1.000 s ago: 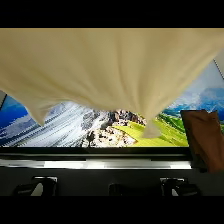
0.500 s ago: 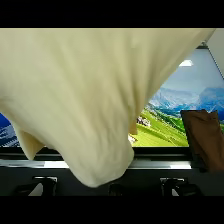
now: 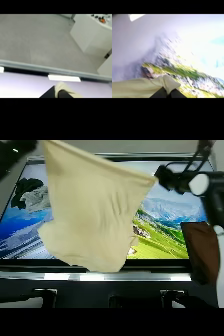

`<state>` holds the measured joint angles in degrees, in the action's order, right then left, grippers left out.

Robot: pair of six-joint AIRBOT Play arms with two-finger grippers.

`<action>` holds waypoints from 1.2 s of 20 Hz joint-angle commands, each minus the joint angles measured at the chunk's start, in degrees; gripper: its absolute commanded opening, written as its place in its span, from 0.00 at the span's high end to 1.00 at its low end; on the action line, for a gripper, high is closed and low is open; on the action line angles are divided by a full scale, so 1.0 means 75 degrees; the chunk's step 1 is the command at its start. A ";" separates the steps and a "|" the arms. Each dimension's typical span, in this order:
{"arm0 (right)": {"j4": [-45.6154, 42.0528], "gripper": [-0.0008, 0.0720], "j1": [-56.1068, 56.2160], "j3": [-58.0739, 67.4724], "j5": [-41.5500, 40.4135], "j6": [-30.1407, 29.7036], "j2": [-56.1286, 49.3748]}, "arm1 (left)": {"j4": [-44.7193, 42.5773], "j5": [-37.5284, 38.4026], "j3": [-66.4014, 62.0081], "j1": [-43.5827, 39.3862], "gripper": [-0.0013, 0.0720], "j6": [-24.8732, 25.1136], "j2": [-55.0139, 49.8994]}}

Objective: Fold the shirts.

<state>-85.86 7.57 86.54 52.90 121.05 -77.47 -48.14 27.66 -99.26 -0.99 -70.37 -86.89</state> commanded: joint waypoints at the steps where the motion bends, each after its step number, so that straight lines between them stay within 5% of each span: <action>1: -0.0012 0.94 0.0009 0.0009 0.1513 0.0090 -0.1469 | 0.0047 0.1256 -0.0003 -0.0629 0.94 0.0245 -0.1262; 3: -0.0015 0.94 0.0009 0.0009 0.1836 -0.0516 -0.1792 | 0.0047 0.2081 -0.0003 -0.0874 0.93 0.0245 -0.1559; 4: -0.0047 0.94 0.0009 0.0009 0.1915 -0.0784 -0.1821 | 0.0044 0.2404 -0.0003 -0.0933 0.69 0.0245 -0.1617; 5: -0.0050 0.94 0.0009 0.0012 0.1964 -0.1020 -0.1801 | 0.0044 0.2815 -0.0009 -0.0941 0.12 0.0119 -0.1617; 6: -0.0052 0.94 0.0009 0.0012 0.2084 -0.1294 -0.1769 | 0.0000 0.3287 -0.0023 -0.0868 0.01 -0.0189 -0.1571; 10: -0.0341 0.94 0.0009 0.0009 0.3340 -0.2699 -0.1749 | -0.1944 0.6630 -0.0085 0.0087 0.02 -0.1655 -0.1201; 13: -0.0895 0.94 0.0009 0.0006 0.3926 -0.3075 -0.1749 | -0.2667 0.7918 0.0857 0.1000 0.02 -0.2183 -0.0874; 14: -0.0909 0.94 0.0009 0.0003 0.3998 -0.3121 -0.1749 | -0.2649 0.7877 0.1638 0.1288 0.07 -0.2259 -0.0574; 16: -0.0892 0.94 0.0009 0.0003 0.4019 -0.3121 -0.1749 | -0.2649 0.7329 0.3474 0.1722 0.37 -0.2192 0.0146; 17: -0.0851 0.94 0.0009 0.0003 0.3981 -0.3121 -0.1749 | -0.2605 0.6953 0.4319 0.1906 0.39 -0.2192 0.0484; 18: -0.0828 0.93 0.0009 0.0003 0.3940 -0.3118 -0.1749 | -0.2425 0.6522 0.5117 0.2081 0.39 -0.2192 0.0784; 20: -0.0813 0.93 0.0009 0.0003 0.3928 -0.3121 -0.1751 | -0.1909 0.5916 0.6094 0.2311 0.07 -0.2057 0.1020; 24: -0.0816 0.93 0.0009 0.0003 0.3888 -0.3121 -0.1775 | -0.1361 0.4887 0.6645 0.2063 0.08 -0.1877 0.0956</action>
<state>-91.94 7.60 86.59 82.02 97.89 -90.67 -61.58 70.81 -54.59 14.72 -85.06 -80.66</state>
